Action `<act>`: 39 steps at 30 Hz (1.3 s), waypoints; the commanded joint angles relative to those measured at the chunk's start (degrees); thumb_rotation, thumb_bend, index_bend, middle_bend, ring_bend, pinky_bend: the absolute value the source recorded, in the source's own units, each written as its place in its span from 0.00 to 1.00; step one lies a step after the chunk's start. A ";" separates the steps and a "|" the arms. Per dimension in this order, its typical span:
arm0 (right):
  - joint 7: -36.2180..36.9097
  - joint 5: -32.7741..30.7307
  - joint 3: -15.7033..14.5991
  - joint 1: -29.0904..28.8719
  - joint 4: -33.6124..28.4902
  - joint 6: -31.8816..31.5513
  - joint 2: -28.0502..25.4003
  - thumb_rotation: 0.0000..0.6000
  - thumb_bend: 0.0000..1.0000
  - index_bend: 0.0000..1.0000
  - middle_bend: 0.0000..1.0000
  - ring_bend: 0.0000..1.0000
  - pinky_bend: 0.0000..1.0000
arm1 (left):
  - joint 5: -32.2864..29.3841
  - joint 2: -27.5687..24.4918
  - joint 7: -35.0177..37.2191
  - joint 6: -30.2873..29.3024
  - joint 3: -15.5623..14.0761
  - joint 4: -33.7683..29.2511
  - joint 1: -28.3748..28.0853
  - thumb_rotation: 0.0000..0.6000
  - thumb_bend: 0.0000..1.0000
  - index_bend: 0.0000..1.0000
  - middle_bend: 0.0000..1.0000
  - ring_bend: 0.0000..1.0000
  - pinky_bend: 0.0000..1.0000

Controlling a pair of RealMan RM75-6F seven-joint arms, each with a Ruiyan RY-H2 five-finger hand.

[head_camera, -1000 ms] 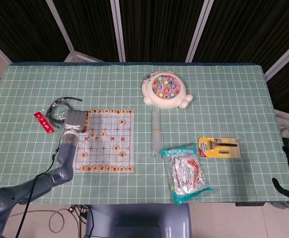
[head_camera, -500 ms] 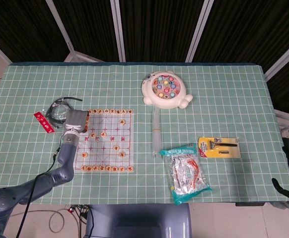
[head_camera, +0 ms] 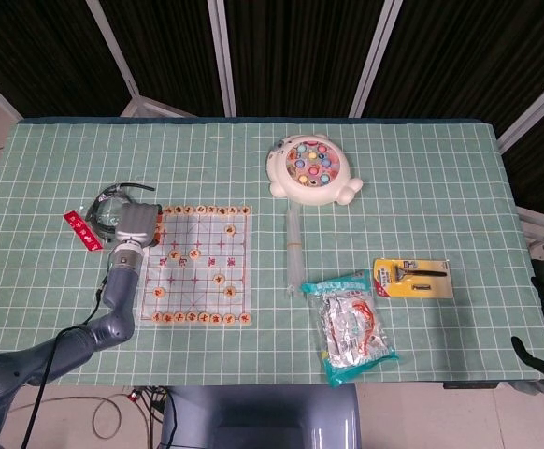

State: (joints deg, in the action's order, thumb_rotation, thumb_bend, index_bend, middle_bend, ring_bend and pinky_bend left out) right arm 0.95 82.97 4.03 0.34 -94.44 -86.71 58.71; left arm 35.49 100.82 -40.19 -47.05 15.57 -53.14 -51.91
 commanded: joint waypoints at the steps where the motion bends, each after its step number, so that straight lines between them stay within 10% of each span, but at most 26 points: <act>1: -0.03 0.02 -0.04 0.00 0.07 0.05 -0.02 1.00 0.34 0.00 0.00 0.00 0.00 | 0.04 -0.26 0.25 0.13 0.24 -0.07 -0.14 1.00 0.32 0.48 0.95 0.87 0.94; 39: -0.45 -0.98 0.29 -0.08 -0.32 0.49 0.24 1.00 0.34 0.00 0.00 0.00 0.00 | 1.95 10.03 6.09 11.20 5.00 24.68 -8.12 1.00 0.32 0.46 0.95 0.87 0.94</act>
State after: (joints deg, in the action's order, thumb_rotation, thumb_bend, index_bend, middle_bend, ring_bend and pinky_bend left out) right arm 0.50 81.99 4.32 0.26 -94.76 -86.22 58.96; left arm 37.26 110.68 -34.27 -35.97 20.45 -28.65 -59.93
